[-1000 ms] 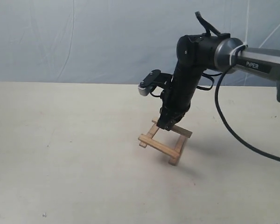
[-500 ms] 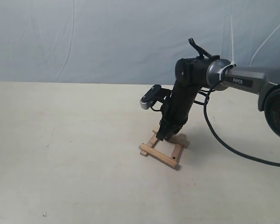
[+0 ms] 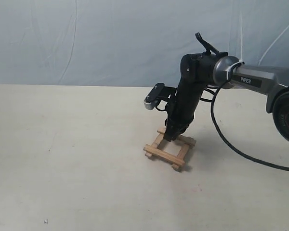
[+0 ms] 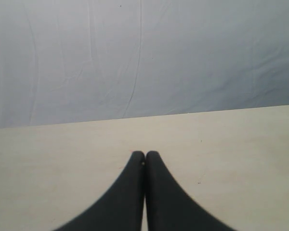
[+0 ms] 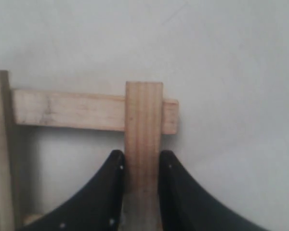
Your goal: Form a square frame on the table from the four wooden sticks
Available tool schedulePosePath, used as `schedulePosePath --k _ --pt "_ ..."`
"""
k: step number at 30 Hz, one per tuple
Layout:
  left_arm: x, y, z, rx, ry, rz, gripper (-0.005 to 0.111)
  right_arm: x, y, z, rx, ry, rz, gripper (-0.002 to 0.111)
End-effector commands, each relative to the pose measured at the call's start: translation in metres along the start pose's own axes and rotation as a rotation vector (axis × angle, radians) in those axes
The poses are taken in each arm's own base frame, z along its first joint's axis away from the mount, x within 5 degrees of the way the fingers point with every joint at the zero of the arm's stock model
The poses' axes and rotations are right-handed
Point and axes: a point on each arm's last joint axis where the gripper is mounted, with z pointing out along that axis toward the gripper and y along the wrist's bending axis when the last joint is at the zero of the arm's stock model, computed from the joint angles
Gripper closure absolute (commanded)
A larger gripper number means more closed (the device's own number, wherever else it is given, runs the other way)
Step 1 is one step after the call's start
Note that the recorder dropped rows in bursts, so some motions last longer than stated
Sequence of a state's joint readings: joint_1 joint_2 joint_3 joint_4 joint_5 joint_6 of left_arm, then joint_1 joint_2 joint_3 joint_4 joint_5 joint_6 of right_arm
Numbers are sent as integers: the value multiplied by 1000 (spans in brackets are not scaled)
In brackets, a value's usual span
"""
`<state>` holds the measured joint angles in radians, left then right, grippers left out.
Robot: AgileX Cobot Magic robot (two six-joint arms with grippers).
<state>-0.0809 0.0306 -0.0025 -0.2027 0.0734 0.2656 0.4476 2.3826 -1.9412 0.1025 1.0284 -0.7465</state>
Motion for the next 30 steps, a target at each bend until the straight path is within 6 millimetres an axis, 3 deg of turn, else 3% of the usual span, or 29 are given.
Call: schedulePosePath --k 1,8,10,16,19,25,30 --pt "1 0 0 3 -4 5 107 0 -5 -2 7 -16 -54 109" --pt "1 0 0 3 -4 5 107 3 -10 -4 -3 -49 9 109" --pt "1 0 0 3 -4 5 107 -1 -14 -8 22 -82 116 109" --pt "1 0 0 3 -4 5 107 -19 -22 -29 20 -209 653 109" --pt "1 0 0 3 -4 5 107 -28 -9 -30 -48 -199 748 109" --pt "1 0 0 3 -4 5 107 -49 24 -23 -25 -149 851 109" --pt "1 0 0 3 -4 5 107 -61 48 -5 -1 -106 923 109"
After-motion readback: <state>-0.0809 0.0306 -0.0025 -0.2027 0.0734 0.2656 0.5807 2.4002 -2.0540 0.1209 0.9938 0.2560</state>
